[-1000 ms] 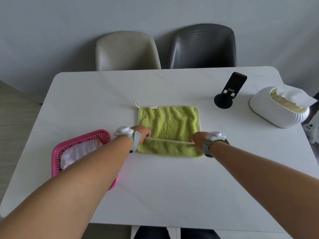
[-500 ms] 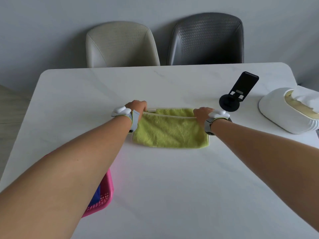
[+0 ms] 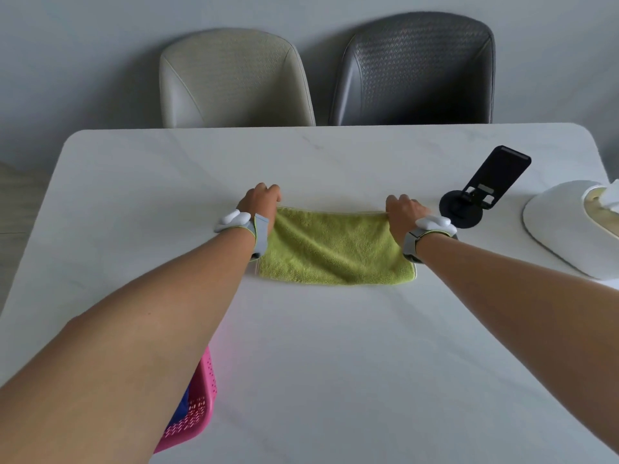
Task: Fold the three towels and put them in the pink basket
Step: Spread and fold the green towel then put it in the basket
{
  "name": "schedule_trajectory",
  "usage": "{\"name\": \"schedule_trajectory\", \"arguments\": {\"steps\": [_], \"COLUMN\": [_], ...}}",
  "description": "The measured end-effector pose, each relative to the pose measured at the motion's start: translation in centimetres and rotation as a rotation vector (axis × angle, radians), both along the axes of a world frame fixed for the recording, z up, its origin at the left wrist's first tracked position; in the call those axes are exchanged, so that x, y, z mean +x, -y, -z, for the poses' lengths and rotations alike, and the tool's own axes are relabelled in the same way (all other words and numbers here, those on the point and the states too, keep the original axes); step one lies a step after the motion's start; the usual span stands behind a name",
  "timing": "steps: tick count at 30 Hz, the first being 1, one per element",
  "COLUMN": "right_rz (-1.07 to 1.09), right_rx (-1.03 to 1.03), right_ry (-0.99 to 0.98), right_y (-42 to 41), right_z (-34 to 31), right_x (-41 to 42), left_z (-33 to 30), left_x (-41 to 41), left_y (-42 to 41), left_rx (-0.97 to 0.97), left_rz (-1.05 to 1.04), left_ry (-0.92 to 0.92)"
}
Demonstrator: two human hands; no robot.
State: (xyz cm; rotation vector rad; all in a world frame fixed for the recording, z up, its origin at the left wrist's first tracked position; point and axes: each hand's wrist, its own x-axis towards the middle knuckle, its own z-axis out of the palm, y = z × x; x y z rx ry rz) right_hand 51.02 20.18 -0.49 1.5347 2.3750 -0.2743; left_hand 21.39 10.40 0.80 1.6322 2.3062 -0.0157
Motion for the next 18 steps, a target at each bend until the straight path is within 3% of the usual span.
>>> {"name": "schedule_trajectory", "arguments": {"steps": [6, 9, 13, 18], "right_rz": [0.073, 0.151, 0.308, 0.411], "right_rx": [0.07, 0.122, 0.255, 0.124], "right_ry": [-0.117, -0.206, -0.564, -1.005], "right_y": [0.3, 0.7, 2.2, 8.0], "right_z": [1.9, 2.2, 1.7, 0.4], "right_x": [0.4, 0.4, -0.9, -5.1], "left_z": [1.7, 2.1, 2.2, 2.7], "left_x": [-0.1, 0.1, 0.6, 0.2], "left_y": [1.3, 2.3, 3.5, 4.7], "left_rx": [0.022, 0.059, 0.001, -0.011], "left_rz": [-0.088, -0.269, -0.467, -0.574], "left_ry": [0.025, 0.074, 0.15, 0.429]}}
